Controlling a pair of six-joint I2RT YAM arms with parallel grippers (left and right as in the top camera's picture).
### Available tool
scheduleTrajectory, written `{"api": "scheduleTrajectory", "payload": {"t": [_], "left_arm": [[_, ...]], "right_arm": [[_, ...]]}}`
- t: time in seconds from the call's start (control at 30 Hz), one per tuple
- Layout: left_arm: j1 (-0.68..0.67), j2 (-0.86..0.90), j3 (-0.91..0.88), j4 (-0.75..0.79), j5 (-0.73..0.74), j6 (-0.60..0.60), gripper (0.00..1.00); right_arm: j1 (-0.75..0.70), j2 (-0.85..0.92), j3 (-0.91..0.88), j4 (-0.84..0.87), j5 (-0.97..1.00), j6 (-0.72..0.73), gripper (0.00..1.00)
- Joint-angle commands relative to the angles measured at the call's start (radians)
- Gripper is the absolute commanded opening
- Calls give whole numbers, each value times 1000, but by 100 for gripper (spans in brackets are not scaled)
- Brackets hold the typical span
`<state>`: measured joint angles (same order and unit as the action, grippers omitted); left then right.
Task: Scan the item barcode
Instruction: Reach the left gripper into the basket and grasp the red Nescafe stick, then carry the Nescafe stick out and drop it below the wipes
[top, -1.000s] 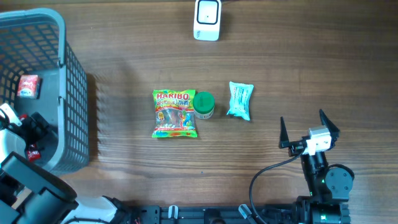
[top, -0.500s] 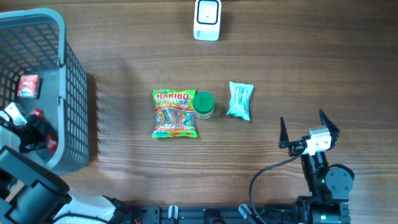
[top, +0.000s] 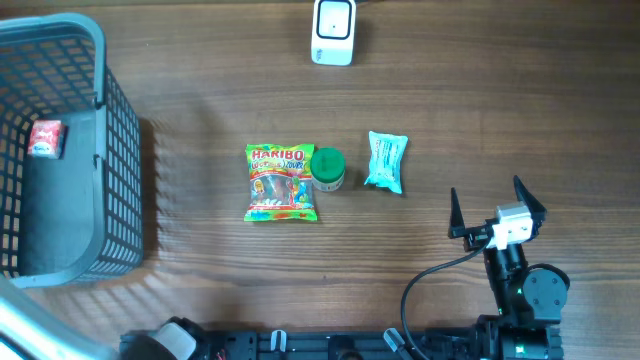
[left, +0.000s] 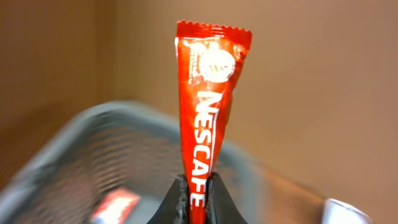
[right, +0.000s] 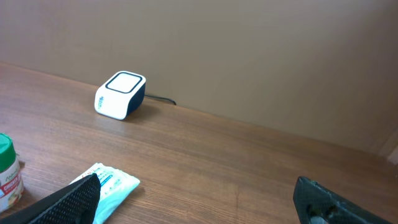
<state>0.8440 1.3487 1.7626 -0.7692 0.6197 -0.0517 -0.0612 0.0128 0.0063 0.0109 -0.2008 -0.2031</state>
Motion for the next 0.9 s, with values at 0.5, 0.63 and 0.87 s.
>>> {"api": "scheduleTrajectory", "payload": {"t": [0.5,0.63,0.87], "left_arm": [[-1419,209,-388,-86,-50,132,4],[-1522,380,-408,-19,-79,88,4],[-1587,628,-408,-23,-157,66,9]], "right_arm": [[4,-8,-1,3,3,-6,100],[4,-8,-1,3,3,-6,100],[4,-8,-1,3,3,-6,100]]}}
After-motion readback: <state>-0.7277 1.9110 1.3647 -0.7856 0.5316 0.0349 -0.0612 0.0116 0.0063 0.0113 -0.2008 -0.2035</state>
